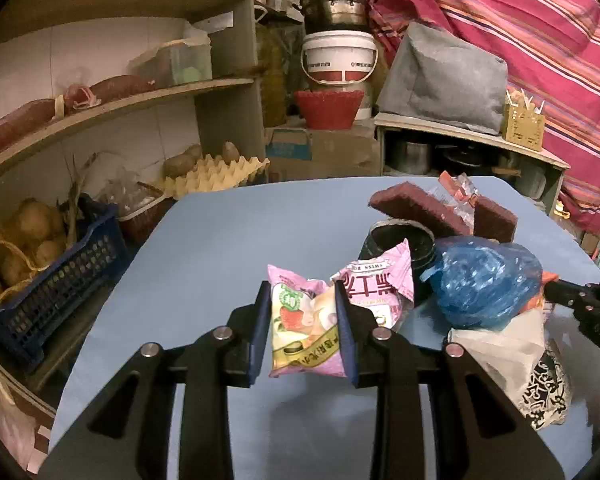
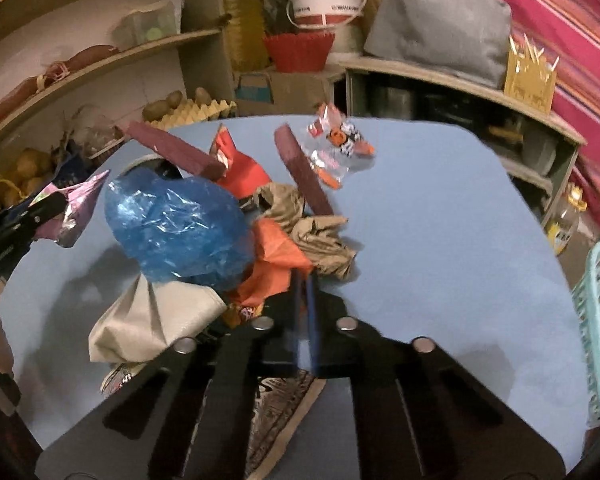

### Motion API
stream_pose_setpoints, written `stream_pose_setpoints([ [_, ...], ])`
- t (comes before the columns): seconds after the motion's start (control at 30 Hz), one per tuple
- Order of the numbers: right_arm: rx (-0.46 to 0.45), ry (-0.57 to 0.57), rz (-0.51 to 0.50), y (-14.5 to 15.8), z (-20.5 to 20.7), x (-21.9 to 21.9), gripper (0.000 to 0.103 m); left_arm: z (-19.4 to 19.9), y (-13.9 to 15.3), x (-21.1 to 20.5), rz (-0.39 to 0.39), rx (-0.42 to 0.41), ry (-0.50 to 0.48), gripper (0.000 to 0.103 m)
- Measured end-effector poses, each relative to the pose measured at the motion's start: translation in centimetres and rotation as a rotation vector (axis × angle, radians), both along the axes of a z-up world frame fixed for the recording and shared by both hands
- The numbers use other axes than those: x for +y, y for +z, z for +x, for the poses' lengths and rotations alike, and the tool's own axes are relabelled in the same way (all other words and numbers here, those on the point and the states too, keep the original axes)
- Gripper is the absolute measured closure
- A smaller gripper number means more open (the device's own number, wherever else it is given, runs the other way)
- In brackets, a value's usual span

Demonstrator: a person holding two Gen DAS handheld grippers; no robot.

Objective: Collect trash
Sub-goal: 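Close the right tool on the orange wrapper and lift it, then carry the pink bag and orange wrapper over the light blue basket with both tools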

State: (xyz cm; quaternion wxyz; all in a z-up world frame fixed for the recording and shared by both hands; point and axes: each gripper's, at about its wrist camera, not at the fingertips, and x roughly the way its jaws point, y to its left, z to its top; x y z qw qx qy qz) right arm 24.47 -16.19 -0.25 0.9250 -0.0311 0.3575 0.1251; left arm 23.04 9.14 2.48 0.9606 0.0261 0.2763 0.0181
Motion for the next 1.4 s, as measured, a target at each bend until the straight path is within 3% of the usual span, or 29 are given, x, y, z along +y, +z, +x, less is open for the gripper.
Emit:
stream_pose_setpoints([
  [0.3,-0.079,-0.018,-0.031,2.2,-1.4,-1.6,0.102,-0.4,1.2,-0.9,0.005,-0.029,0.019,0.072],
  [0.67,-0.173,-0.094,0.017,6.1,-3.8,-8.2,0.101,-1.7,4.7,-4.9,0.004,-0.115,-0.009,0.072],
  [0.97,-0.211,-0.19,0.024,7.9,-6.5,-16.2,0.101,-1.1,5.3,-13.5,0.003,-0.108,-0.12,0.072],
  [1.4,-0.197,-0.351,0.038,8.3,-8.4,-29.4,0.102,-0.6,4.3,-30.6,-0.003,-0.082,-0.341,0.072],
])
